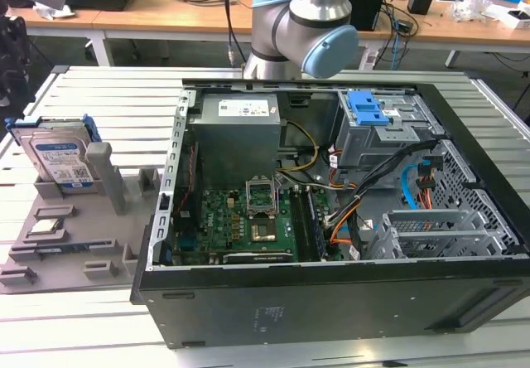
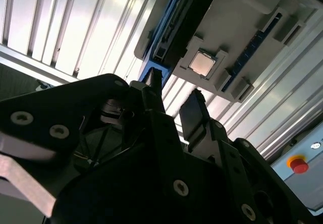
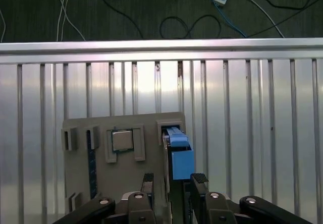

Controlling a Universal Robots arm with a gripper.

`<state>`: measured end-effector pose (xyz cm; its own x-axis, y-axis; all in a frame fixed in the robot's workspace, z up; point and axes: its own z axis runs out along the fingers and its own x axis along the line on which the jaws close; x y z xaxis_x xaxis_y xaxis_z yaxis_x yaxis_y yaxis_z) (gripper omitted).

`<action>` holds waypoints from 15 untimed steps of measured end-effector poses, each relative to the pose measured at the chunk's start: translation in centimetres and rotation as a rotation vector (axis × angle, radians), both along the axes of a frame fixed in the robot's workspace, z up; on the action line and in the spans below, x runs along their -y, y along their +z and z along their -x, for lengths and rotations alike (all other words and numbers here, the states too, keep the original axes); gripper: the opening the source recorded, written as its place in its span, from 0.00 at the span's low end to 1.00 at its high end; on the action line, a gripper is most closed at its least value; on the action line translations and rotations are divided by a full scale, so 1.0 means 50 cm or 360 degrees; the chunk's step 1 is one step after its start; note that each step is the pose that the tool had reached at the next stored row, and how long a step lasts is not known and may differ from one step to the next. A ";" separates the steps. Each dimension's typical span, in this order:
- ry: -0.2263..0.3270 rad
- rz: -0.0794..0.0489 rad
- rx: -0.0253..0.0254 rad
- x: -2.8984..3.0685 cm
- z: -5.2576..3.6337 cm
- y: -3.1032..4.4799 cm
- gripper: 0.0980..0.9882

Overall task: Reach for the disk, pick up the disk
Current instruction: 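Pick up the disk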

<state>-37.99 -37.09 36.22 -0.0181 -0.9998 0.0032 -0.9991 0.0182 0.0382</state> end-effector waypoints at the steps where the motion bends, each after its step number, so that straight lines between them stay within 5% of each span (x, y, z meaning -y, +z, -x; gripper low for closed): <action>1: 0.0000 0.0000 0.00001 0.000 0.000 -0.001 0.37; 15: 0.0000 0.0000 0.00002 0.000 -0.004 -0.014 0.37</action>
<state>-37.78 -37.09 35.54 -0.0181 -0.9998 0.0034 -0.9991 0.0182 0.0381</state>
